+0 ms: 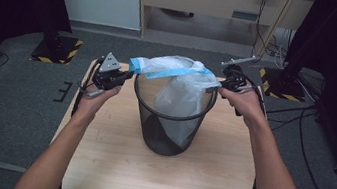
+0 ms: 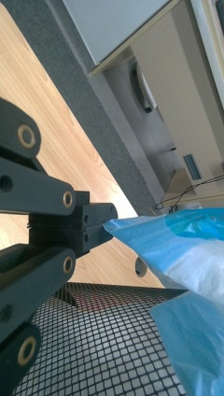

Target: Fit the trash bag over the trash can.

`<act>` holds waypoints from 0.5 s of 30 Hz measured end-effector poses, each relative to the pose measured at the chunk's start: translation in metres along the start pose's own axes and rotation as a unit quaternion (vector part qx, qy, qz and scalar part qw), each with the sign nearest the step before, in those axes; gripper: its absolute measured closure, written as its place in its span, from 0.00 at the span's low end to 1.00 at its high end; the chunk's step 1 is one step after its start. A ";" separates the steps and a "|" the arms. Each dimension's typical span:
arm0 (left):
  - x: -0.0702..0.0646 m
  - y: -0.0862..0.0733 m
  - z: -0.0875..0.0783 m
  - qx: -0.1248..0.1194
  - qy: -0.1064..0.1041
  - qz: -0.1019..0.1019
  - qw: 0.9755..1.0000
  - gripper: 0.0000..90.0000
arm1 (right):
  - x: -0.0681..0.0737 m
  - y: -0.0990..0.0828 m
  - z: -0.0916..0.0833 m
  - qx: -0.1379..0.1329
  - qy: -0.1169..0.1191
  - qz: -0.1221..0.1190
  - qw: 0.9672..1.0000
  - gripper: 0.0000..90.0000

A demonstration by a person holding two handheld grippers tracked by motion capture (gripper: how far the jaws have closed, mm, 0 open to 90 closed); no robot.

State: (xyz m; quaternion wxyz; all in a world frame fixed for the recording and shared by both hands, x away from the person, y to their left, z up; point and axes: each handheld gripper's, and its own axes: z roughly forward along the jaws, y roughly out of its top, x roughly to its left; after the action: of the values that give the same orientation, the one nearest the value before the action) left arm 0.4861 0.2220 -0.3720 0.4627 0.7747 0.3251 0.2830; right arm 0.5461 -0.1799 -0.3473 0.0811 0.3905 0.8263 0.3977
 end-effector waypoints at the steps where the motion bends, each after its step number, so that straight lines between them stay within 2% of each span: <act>1: 0.000 0.000 0.000 0.000 0.000 -0.001 1.000 1.00 | 0.000 0.000 -0.001 -0.003 -0.005 -0.002 1.000 0.97; 4: 0.001 0.001 0.001 -0.008 0.000 0.004 1.000 1.00 | -0.001 0.001 -0.007 -0.020 -0.020 0.000 1.000 0.86; 9: 0.001 0.001 0.001 -0.008 -0.002 0.005 1.000 1.00 | -0.003 0.002 -0.026 -0.061 -0.038 0.000 0.997 0.61; 13: -0.001 0.002 0.000 -0.009 -0.004 0.007 1.000 1.00 | -0.004 0.002 -0.041 -0.084 -0.054 0.007 0.995 0.52; 14: -0.003 0.001 -0.001 -0.004 -0.004 0.000 1.000 1.00 | -0.005 0.002 -0.045 -0.091 -0.056 0.006 0.994 0.52; 15: -0.002 0.002 0.000 -0.010 -0.005 0.008 1.000 1.00 | -0.005 0.001 -0.049 -0.097 -0.058 0.008 0.994 0.52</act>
State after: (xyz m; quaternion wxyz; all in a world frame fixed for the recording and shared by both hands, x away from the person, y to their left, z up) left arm 0.4848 0.2196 -0.3704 0.4700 0.7739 0.3137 0.2859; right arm 0.5283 -0.2121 -0.3143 0.1632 0.4097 0.7746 0.4533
